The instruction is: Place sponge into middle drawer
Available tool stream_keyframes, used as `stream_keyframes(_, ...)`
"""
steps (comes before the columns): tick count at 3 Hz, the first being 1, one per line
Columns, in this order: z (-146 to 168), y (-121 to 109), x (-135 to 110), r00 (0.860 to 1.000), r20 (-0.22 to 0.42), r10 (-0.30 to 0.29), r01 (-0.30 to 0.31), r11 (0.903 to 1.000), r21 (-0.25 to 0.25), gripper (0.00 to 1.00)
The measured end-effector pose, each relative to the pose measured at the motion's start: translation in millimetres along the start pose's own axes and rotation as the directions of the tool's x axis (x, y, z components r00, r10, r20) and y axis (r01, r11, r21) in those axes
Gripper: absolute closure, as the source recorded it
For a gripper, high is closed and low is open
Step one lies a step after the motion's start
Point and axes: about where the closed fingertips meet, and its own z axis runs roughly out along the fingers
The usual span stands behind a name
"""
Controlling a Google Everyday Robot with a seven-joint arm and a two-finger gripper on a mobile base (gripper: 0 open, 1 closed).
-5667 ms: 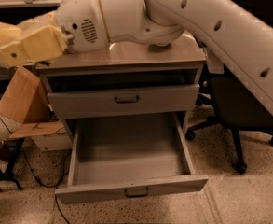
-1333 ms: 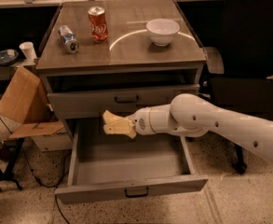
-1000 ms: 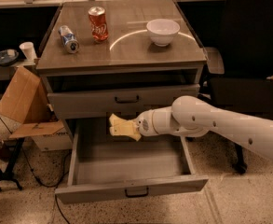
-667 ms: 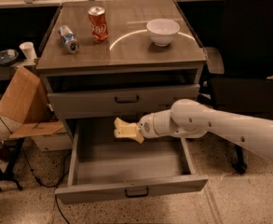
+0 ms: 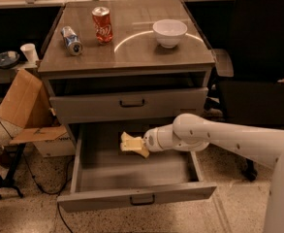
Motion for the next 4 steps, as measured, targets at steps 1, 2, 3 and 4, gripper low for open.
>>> stream_keyframes(1,18.2,-12.8,19.2,0.998,-0.020,0.061,-0.061,0.9981,-0.013,1.00)
stream_keyframes(2,33.7,-21.4,41.1,0.991,-0.046,0.122,-0.124,0.9916,-0.038,1.00)
stream_keyframes(3,42.1,-26.6,57.7,0.984,-0.063,0.168,-0.171,0.9838,-0.054,0.84)
stream_keyframes(4,46.7,-30.1,69.2,0.976,-0.078,0.203,-0.209,0.9759,-0.065,0.61)
